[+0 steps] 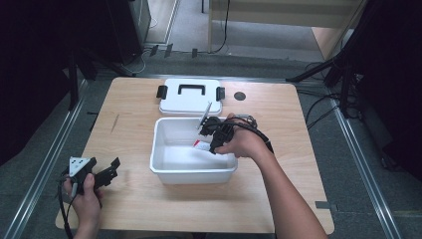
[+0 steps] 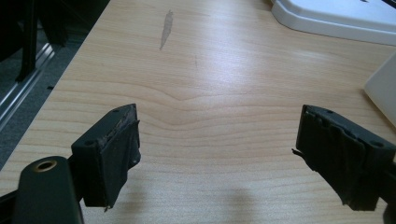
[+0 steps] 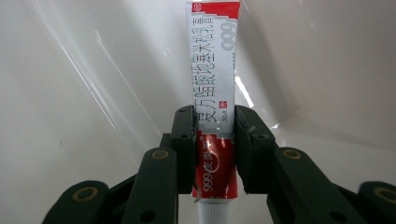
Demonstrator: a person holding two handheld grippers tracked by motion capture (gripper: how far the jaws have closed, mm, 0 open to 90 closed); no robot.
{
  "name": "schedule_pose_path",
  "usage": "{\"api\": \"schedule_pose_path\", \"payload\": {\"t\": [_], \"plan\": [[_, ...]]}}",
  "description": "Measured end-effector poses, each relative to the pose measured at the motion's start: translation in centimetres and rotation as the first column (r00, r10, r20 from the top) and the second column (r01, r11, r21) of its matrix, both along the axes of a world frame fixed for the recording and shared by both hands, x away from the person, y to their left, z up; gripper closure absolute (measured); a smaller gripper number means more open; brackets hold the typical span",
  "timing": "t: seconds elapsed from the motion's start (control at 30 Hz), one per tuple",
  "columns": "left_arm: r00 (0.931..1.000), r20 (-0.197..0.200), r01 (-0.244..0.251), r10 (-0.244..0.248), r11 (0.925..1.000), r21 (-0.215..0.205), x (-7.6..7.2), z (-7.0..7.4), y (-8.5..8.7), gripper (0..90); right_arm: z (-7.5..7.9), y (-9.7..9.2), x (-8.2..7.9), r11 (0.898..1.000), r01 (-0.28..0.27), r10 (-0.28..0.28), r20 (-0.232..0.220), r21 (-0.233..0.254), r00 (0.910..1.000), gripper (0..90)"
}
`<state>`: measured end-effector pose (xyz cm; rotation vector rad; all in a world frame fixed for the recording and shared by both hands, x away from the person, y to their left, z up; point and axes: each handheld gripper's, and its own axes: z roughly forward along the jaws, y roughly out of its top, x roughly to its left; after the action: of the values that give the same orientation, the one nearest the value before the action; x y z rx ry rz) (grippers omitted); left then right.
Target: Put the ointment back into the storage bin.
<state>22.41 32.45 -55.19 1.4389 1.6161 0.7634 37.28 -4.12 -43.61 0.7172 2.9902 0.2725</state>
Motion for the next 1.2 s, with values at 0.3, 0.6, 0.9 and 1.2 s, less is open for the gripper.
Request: {"api": "schedule_pose_path", "payload": {"t": [0.3,0.6,0.9,1.2], "plan": [[1.0,-0.001,0.002,-0.002,1.0,0.0,0.0,0.0,0.0,14.2,-0.6,0.5,-0.3,0.999,-0.026,0.026,-0.011,-0.043,0.9996,71.6],[1.0,-0.007,0.004,-0.004,1.0,0.0,0.0,0.0,0.0,14.2,-0.7,0.5,-0.4,0.997,-0.055,0.054,-0.016,-0.056,0.9984,70.2],[1.0,-0.006,0.005,-0.005,1.0,-0.003,0.0,0.0,0.1,14.2,0.6,-0.2,-0.6,0.999,-0.036,0.035,0.012,0.027,0.9993,44.0],[1.0,-0.003,0.006,-0.006,1.0,-0.004,0.0,0.0,0.1,14.2,3.8,-2.1,-1.4,0.984,0.073,-0.09,0.096,0.165,0.9912,0.0]]}}
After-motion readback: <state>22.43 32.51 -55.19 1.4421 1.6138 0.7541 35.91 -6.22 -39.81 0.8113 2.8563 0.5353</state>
